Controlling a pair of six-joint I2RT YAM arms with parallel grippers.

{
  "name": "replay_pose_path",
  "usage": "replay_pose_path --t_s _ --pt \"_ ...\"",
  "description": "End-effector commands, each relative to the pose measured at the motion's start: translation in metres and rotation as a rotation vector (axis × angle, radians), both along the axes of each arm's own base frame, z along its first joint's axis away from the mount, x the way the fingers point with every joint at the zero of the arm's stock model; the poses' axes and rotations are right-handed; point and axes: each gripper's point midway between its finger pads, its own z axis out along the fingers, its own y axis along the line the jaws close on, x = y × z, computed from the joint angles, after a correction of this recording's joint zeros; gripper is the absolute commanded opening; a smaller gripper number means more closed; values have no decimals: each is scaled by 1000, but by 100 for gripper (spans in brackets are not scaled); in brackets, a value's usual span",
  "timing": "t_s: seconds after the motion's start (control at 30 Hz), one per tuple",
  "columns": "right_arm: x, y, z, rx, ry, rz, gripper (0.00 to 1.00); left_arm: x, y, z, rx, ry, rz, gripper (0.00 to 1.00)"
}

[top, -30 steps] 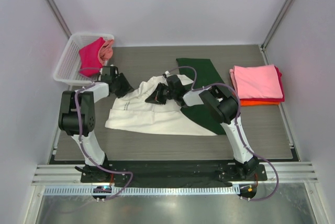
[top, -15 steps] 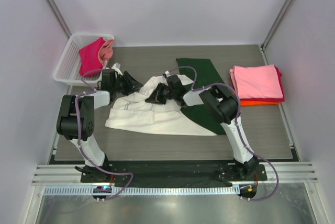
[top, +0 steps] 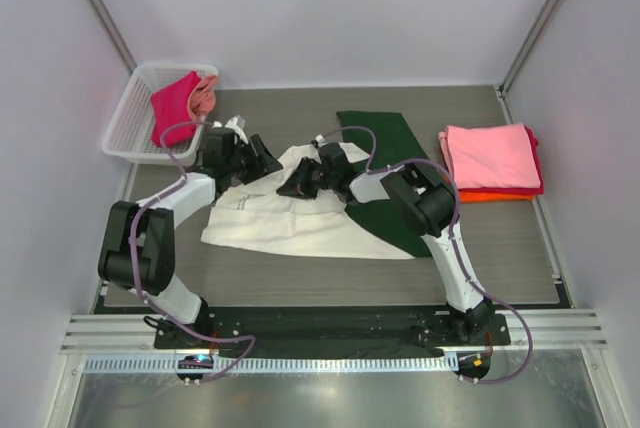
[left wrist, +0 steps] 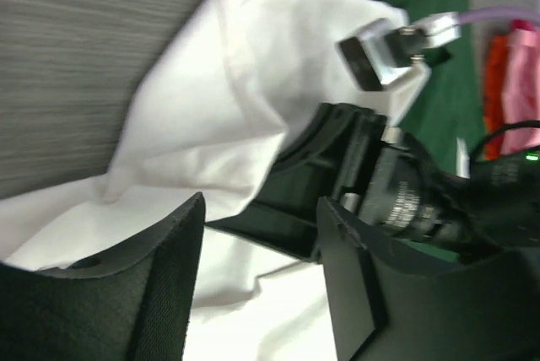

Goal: Fold and stack the t-shirts
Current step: Fold the tshirt

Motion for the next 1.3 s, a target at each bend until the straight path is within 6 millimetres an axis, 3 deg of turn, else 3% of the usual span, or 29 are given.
replay_pose_path --t_s 0.0,0.1,0.2,0.3,0.33,0.43,0.67,0.73,0.77,0.87,0.93,1.13,1.23,1.27 --pt "-1 -25 -43 -133 63 -59 18 5 47 2 215 5 177 59" --pt "-2 -25 -45 -134 69 -57 18 4 71 -8 317 39 264 64" --pt "-2 -25 -45 -131 70 -57 18 8 77 -17 355 50 285 70" --pt "-3 -27 -47 -137 74 -59 18 23 63 -15 325 31 224 70" --pt "-3 -25 -45 -133 70 -57 18 24 49 -19 281 51 161 67" --pt "-3 -26 -47 -134 73 -57 18 19 33 -27 238 81 94 59" --pt "-3 -26 -46 -134 71 -56 18 4 1 -26 158 94 -67 56" --pt "-2 -27 -46 -133 73 -60 18 0 -12 -20 107 90 -127 49" --pt "-3 -26 -46 -133 72 -57 18 -2 -16 -17 93 87 -143 40" --pt "-3 -26 -45 -131 70 -56 18 -12 -31 -5 37 82 -212 31" --pt "-3 -26 -46 -132 72 -56 18 -20 -34 3 33 97 -228 27" --pt "-3 -26 -45 -127 73 -56 18 -54 -29 12 178 182 -280 25" --pt "-3 -27 -46 -130 75 -59 18 -49 -19 31 228 132 -200 32" --pt "-3 -26 -46 -129 73 -57 18 -42 -4 27 288 114 -119 41"
